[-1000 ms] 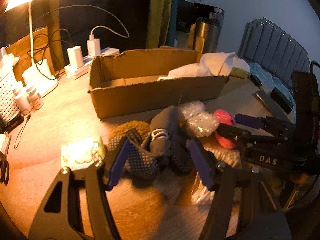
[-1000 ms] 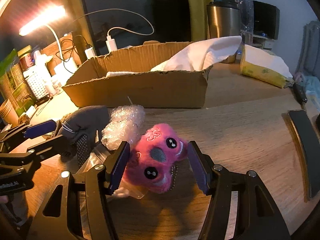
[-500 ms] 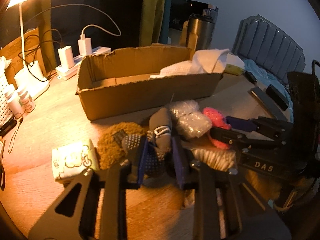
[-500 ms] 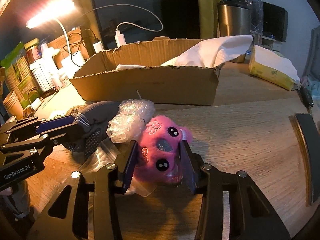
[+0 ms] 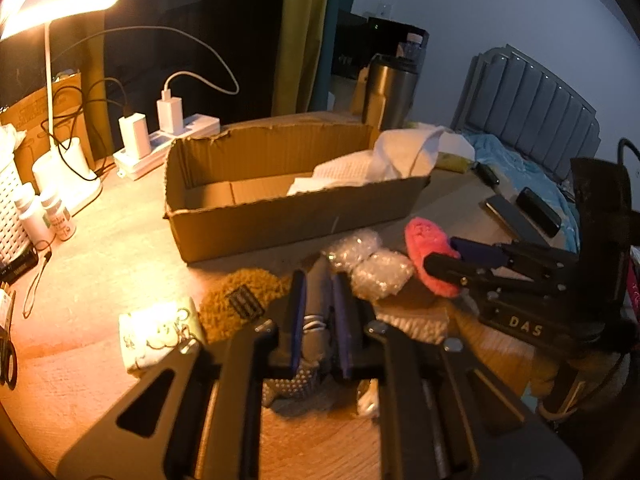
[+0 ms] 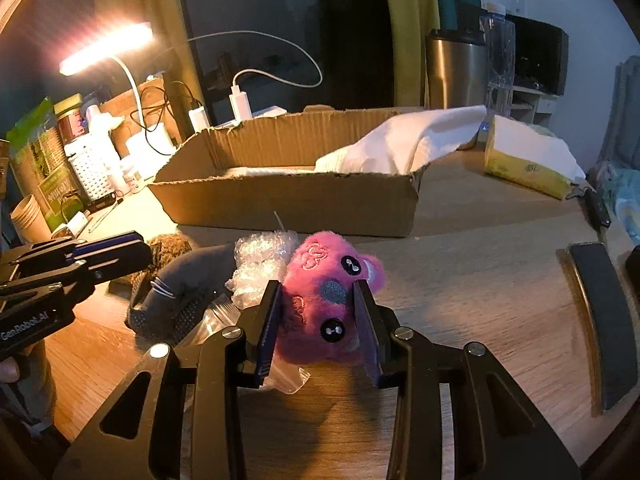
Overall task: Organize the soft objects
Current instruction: 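Lift the pink plush with the right gripper while the left lifts the grey glove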
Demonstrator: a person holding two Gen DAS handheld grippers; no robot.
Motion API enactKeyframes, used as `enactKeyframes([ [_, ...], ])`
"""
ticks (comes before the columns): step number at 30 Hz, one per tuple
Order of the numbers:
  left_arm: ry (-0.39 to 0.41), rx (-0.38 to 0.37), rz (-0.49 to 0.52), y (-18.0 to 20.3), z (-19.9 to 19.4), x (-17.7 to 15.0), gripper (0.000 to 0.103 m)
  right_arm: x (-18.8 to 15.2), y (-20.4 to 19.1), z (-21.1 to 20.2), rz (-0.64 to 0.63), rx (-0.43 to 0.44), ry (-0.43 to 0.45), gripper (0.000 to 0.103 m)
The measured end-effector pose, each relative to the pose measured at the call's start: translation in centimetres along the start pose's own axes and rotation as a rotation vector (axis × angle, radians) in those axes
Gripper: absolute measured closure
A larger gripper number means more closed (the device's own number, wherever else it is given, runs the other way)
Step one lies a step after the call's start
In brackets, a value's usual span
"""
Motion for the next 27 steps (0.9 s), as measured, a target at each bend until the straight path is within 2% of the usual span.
enactKeyframes([
  [4,-0.067,0.006,0.019,0.1,1.4,-0.7,0.086,0.0,0.1,-0.3,-0.003,0.003,0.004,0.065],
  [6,-0.106,0.023,0.032,0.1,2.5,-1.3,0.079,0.0,0.1,-0.4,-0.001,0.006,0.006,0.065],
  [15,-0.150,0.078,0.089,0.5,4.4,-2.4,0.063,-0.2,0.8,-0.3,0.014,0.012,0.005,0.065],
  [17,-0.149,0.078,0.107,0.9,4.6,-2.5,0.057,-0.3,0.9,-0.3,0.017,0.012,0.004,0.065],
  [20,-0.137,0.076,0.139,1.6,4.6,-2.8,0.058,-0.3,1.0,-0.1,0.021,0.015,0.004,0.065],
  [23,-0.131,0.062,0.147,1.8,4.4,-2.7,0.077,-0.2,0.9,-0.2,0.019,0.017,0.006,0.065],
  [27,-0.109,0.046,0.132,1.7,3.6,-2.2,0.079,0.2,0.9,-0.4,0.015,0.014,0.016,0.065],
])
Point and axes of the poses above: each gripper's, at about its wrist camera, not at the fingertips, and z roughly the way its jaws point, y to its right, x to its top, the point moved 9 cm from there along z, roughly the way its jaws point, and after that the axes turned 12 degrees about x, right-handed, at the moved point
